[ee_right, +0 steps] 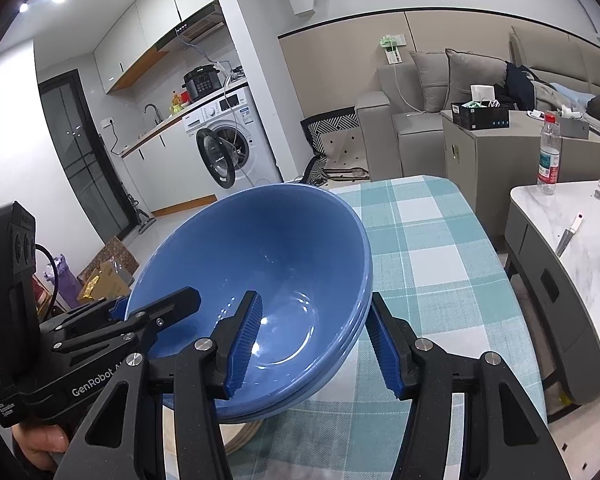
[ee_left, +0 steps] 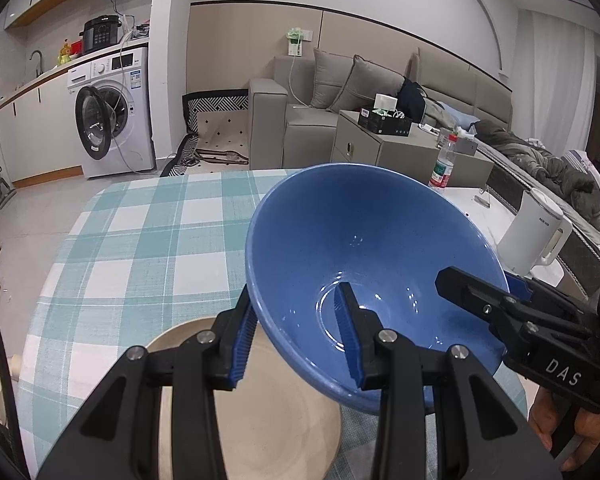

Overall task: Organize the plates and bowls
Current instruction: 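Lift the stacked blue bowls with both grippers and carry them over the cream plates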

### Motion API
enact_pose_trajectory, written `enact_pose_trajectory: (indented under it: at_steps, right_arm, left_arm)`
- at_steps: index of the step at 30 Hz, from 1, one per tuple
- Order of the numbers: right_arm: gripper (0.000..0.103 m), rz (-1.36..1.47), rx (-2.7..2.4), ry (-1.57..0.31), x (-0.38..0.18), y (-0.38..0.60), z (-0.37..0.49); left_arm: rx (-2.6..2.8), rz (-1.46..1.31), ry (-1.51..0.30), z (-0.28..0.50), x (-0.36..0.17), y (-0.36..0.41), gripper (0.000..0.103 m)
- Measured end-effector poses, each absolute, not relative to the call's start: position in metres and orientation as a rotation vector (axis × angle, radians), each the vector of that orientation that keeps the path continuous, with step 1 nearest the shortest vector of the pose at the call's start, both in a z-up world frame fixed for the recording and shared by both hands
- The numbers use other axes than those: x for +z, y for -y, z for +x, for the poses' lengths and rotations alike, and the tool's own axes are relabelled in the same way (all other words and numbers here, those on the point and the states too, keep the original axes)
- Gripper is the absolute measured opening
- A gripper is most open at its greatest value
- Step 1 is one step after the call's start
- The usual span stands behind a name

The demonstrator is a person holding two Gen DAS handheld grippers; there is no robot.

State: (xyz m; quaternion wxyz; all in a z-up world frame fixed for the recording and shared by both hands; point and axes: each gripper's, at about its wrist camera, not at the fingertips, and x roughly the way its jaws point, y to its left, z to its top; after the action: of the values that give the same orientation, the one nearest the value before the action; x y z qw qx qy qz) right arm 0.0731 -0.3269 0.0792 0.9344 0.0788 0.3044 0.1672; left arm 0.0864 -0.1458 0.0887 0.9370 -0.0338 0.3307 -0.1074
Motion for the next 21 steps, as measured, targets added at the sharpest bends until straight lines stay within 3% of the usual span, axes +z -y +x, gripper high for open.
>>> enact_pose_trajectory:
  at_steps: [21]
  right_arm:
    - [0.055, 0.097, 0.412, -0.612, 0.096, 0.275, 0.045]
  left_arm:
    - [-0.162, -0.098, -0.625, 0.057, 0.105, 0.101, 0.037]
